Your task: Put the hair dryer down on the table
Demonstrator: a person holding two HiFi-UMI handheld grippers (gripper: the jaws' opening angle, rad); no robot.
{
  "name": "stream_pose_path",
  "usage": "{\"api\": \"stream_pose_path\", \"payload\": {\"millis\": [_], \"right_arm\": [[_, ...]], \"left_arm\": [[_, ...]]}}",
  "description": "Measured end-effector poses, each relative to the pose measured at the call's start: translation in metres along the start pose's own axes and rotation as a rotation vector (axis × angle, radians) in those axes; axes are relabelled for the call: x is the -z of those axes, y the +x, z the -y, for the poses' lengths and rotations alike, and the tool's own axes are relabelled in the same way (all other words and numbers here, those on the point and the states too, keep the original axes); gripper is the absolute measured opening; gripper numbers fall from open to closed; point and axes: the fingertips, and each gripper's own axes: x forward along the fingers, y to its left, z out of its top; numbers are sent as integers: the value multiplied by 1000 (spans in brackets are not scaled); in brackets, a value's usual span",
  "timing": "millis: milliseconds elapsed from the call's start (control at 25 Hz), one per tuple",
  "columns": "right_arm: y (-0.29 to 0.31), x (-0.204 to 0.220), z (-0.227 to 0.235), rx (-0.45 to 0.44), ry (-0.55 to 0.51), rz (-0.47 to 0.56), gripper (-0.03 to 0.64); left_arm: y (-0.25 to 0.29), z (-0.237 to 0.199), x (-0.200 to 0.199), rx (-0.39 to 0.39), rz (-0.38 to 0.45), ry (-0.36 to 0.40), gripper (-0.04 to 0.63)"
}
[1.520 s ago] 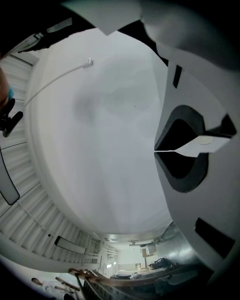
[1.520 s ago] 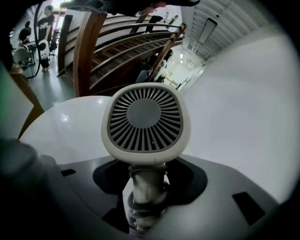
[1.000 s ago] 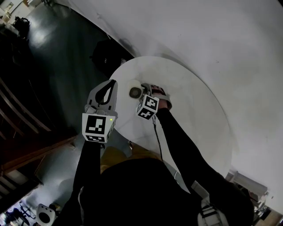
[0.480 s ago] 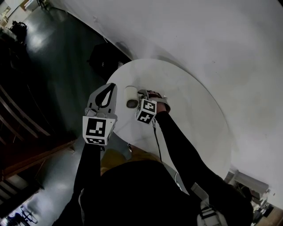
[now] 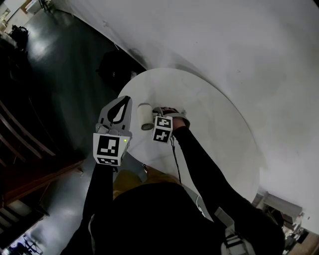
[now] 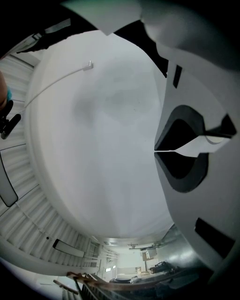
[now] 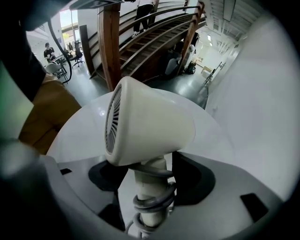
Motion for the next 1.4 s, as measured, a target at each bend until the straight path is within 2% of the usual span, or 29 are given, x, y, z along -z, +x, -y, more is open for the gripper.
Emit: {"api": "stream_pose_path", "payload": {"millis": [280, 480, 760, 1040, 1400], "right_arm": [[7, 4, -21, -73, -135, -75, 311], [5, 5, -24, -114, -166, -93, 311], [1, 5, -24, -113, -172, -116, 313], [-12, 4, -14, -49, -127, -113, 313], [-54, -7, 5, 86, 47, -56, 311]], "left_arm": [[8, 2, 4, 7, -13, -8, 23], [13, 4, 8, 5, -27, -7, 23], [10, 2, 13, 10, -43, 5, 23], [-1, 4, 7, 50, -14, 4, 23], [-18, 3, -12, 114, 25, 30, 23]]}}
